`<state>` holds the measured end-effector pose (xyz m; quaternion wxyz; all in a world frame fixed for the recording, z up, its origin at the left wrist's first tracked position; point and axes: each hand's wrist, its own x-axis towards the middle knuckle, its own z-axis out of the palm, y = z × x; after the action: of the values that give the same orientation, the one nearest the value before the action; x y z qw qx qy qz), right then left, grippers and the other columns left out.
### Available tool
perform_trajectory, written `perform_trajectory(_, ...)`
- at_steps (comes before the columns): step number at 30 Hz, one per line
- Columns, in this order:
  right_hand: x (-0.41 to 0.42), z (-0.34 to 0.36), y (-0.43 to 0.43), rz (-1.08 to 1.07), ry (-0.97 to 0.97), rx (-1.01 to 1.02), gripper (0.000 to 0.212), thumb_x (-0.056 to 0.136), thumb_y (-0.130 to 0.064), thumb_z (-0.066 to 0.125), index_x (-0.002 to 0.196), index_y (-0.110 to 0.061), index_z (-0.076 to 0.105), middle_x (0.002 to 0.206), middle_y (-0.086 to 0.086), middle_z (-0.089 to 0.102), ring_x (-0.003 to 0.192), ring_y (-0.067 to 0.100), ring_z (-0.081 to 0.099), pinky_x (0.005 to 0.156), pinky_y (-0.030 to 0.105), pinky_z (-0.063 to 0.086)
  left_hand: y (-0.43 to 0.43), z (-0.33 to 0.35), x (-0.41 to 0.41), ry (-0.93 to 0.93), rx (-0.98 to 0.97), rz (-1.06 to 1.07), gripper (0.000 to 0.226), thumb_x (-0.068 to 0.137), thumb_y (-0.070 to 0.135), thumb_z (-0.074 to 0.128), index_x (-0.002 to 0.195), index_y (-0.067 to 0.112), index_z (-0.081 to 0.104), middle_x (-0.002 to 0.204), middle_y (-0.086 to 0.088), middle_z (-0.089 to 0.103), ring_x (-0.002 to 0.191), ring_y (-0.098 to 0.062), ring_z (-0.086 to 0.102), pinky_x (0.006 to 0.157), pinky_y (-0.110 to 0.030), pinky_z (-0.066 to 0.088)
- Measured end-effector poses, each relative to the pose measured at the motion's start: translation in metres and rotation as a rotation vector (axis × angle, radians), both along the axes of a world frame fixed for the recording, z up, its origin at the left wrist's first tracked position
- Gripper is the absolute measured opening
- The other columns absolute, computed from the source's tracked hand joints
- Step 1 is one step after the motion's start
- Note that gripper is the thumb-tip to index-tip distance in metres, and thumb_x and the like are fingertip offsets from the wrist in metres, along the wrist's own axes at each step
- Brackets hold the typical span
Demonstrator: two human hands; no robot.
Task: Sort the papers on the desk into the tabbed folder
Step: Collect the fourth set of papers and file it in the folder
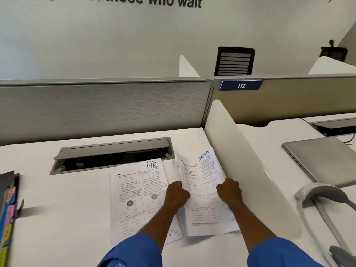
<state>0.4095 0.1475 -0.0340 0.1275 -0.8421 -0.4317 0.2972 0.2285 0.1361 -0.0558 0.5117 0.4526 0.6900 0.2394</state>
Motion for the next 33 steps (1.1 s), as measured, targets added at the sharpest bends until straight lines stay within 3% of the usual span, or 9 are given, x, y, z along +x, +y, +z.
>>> perform_trajectory(3,0.001,-0.005,0.0,0.014,-0.029,-0.041,0.039,0.086,-0.017,0.048,0.123,-0.008,0.057,0.125,0.017,0.055,0.111,0.037,0.057,0.092,0.04,0.051,0.009,-0.028,0.005,0.084,0.007,0.017,0.034,0.063,0.026,0.061,0.096,0.017,0.064,0.105,-0.004,0.067,0.096,-0.026,0.064,0.084,-0.044,0.057)
perform_trajectory(7,0.001,-0.008,0.002,0.031,-0.091,-0.067,0.04,0.089,-0.02,0.051,0.128,-0.011,0.052,0.126,0.016,0.052,0.114,0.035,0.055,0.095,0.042,0.05,0.013,-0.032,0.01,0.073,-0.004,0.056,0.038,0.065,0.025,0.058,0.102,0.018,0.06,0.109,-0.004,0.064,0.096,-0.027,0.063,0.085,-0.043,0.057)
perform_trajectory(11,0.0,-0.014,0.003,0.025,-0.124,-0.048,0.045,0.088,-0.021,0.054,0.131,-0.011,0.045,0.128,0.016,0.051,0.116,0.035,0.053,0.097,0.045,0.048,0.008,-0.006,0.01,-0.031,-0.018,0.175,0.041,0.066,0.02,0.058,0.107,0.017,0.061,0.112,-0.004,0.064,0.093,-0.024,0.064,0.081,-0.039,0.058)
perform_trajectory(15,-0.002,-0.017,0.002,0.022,-0.17,-0.058,0.046,0.088,-0.02,0.053,0.131,-0.01,0.042,0.129,0.017,0.051,0.119,0.036,0.052,0.098,0.047,0.045,0.005,0.001,0.007,-0.156,-0.011,0.308,0.042,0.075,0.008,0.061,0.117,0.013,0.061,0.115,-0.005,0.066,0.092,-0.02,0.065,0.066,-0.026,0.054)
perform_trajectory(19,-0.001,-0.019,0.002,0.05,-0.193,-0.083,0.046,0.089,-0.019,0.052,0.133,-0.009,0.04,0.131,0.017,0.049,0.121,0.036,0.051,0.099,0.048,0.046,0.007,0.001,0.007,-0.226,-0.071,0.368,0.06,0.075,0.011,0.064,0.133,0.008,0.048,0.121,-0.008,0.063,0.1,-0.024,0.063,0.073,-0.03,0.056)
perform_trajectory(21,-0.001,-0.02,0.002,0.062,-0.195,-0.086,0.044,0.09,-0.017,0.051,0.132,-0.008,0.041,0.131,0.017,0.048,0.122,0.036,0.05,0.1,0.047,0.045,0.007,0.002,0.006,-0.234,-0.104,0.386,0.059,0.072,0.012,0.064,0.129,0.005,0.049,0.119,-0.01,0.063,0.101,-0.027,0.063,0.079,-0.034,0.056)
perform_trajectory(24,-0.001,-0.021,0.001,0.068,-0.19,-0.086,0.042,0.09,-0.015,0.05,0.131,-0.009,0.042,0.132,0.016,0.047,0.122,0.036,0.05,0.1,0.046,0.045,0.007,0.0,0.004,-0.265,-0.125,0.396,0.044,0.074,0.009,0.065,0.116,0.002,0.057,0.108,-0.01,0.066,0.095,-0.027,0.064,0.072,-0.032,0.055)
perform_trajectory(27,-0.001,-0.021,0.002,0.079,-0.193,-0.085,0.044,0.09,-0.015,0.05,0.133,-0.009,0.042,0.133,0.016,0.046,0.123,0.036,0.049,0.099,0.044,0.044,0.007,-0.002,0.004,-0.321,-0.121,0.358,0.035,0.07,0.008,0.065,0.105,0.006,0.069,0.097,-0.009,0.072,0.088,-0.029,0.068,0.08,-0.042,0.06)
perform_trajectory(33,-0.001,-0.021,0.005,0.029,-0.111,-0.076,0.051,0.088,-0.016,0.053,0.136,-0.007,0.04,0.135,0.017,0.046,0.125,0.038,0.048,0.101,0.046,0.043,0.007,0.006,0.006,-0.365,-0.049,0.298,0.027,0.081,0.005,0.055,0.104,0.014,0.067,0.098,-0.005,0.073,0.087,-0.027,0.07,0.079,-0.043,0.06)
